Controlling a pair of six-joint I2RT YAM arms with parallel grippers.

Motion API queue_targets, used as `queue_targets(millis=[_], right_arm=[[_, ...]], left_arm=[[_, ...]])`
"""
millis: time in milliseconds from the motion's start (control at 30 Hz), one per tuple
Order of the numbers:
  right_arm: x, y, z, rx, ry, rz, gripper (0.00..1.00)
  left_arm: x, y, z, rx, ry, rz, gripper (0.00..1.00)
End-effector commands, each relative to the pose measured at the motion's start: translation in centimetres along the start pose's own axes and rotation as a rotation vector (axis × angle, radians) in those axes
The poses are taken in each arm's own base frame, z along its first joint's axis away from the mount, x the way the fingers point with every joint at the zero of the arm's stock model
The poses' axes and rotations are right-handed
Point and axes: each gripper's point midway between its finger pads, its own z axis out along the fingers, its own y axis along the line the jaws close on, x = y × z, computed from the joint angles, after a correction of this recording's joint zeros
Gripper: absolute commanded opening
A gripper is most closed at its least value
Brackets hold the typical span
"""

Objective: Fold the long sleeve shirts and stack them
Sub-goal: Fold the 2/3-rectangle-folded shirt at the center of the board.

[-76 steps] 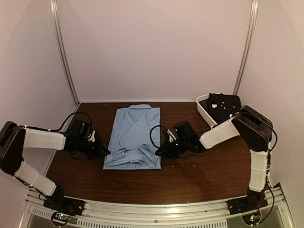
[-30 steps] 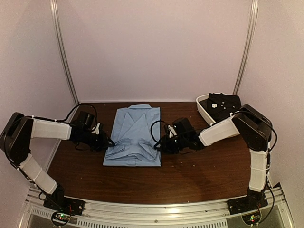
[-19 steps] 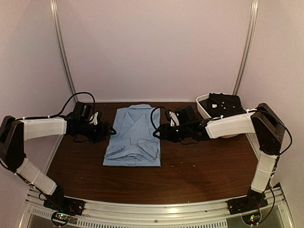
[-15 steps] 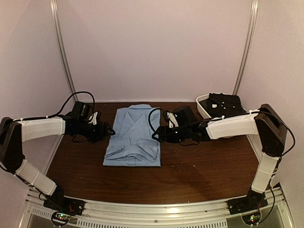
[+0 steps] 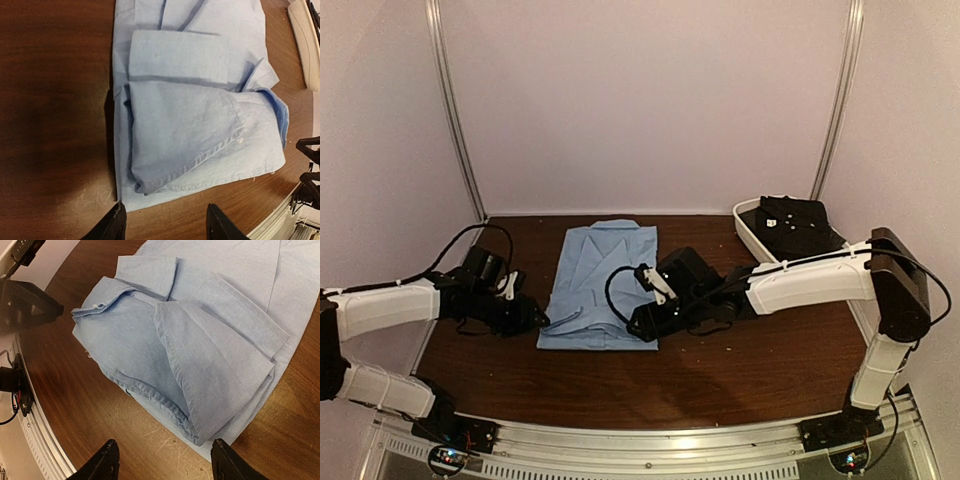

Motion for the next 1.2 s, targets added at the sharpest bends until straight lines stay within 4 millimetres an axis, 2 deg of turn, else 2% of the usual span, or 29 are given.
queue_targets(millis=[0, 267, 433, 567, 667, 767, 867, 1000, 1167], right_arm=[[0.5, -1.0, 0.7, 0.049, 0.01, 0.019, 0.61], [1.3, -1.4, 2.2, 0.05, 0.032, 0.042, 0.52], [0.9, -1.5, 2.7, 0.052, 0.02, 0.055, 0.46], [0.4, -1.5, 3.0, 0.05, 0.009, 0.065, 0.35], [0.2, -1.7, 3.5, 0.041, 0.015, 0.08, 0.22], [-0.8, -2.1, 3.4, 0.044, -0.002, 0.094, 0.1], [-2.4, -2.9, 3.0, 0.066, -0.033, 0.11, 0.05], [-4.5, -4.5, 2.9, 0.099, -0.079, 0.128, 0.03], [-7.1, -7.1, 3.9, 0.109, -0.115, 0.166, 0.05]], left_arm=[[1.2, 0.7, 0.5, -0.027, 0.003, -0.03, 0.52], [0.9, 0.7, 2.2, -0.029, 0.014, -0.021, 0.4], [-0.2, -0.1, 2.7, -0.012, 0.003, -0.007, 0.26], [-1.2, -0.8, 2.7, -0.002, -0.017, 0.01, 0.16], [-1.9, -1.2, 3.0, 0.002, -0.019, 0.023, 0.09], [-2.9, -1.7, 3.3, 0.001, -0.028, 0.04, 0.03], [-4.4, -2.2, 3.6, -0.007, -0.049, 0.052, 0.02], [-6.7, -2.8, 4.1, -0.027, -0.084, 0.054, 0.01], [-10.3, -2.8, 5.3, -0.049, -0.128, 0.03, 0.02]])
